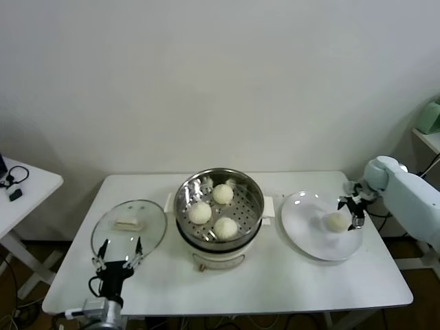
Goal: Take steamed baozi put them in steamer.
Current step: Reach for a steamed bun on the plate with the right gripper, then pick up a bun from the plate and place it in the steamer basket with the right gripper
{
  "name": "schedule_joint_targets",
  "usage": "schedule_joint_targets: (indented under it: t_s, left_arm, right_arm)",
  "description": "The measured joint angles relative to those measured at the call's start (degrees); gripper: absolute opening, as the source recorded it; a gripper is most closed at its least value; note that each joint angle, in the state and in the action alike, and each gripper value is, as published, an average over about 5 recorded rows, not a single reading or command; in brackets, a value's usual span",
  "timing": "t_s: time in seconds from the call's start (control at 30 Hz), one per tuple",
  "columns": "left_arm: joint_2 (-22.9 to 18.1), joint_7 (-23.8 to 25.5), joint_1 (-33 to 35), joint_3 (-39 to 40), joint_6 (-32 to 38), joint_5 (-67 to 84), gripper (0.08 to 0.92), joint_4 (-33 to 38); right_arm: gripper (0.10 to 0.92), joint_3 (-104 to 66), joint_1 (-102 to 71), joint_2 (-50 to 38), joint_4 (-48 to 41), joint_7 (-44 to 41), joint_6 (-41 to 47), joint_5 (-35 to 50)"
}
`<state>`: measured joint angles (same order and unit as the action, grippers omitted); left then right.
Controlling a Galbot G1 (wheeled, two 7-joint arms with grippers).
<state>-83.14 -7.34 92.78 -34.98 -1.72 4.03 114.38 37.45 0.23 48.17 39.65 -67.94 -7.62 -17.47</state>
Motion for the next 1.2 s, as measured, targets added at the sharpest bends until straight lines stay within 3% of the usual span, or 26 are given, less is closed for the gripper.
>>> schedule_joint_targets:
  t_s: [0.63,0.9,1.2]
  left_arm:
    - [-0.3,0.0,0.1,0.1,0.0,-0.3,0.823,-0.3]
    - [-0.3,0.0,0.2,-0.1,0.0,-0.3,0.823,-0.2]
    - [-0.3,0.0,0.2,-0.1,0.0,-0.2,0.823,0.0]
  right_arm:
    - [0.82,-4.1,-1.4,4.2,-5.5,0.9,-0.8,-4.4]
    - [0.724,-4.5,-1.5,4.4,-5.9,0.6,-0.7,-4.6]
    - [0.675,-4.0,-0.9,3.9,-5.5,0.3,0.1,-3.3]
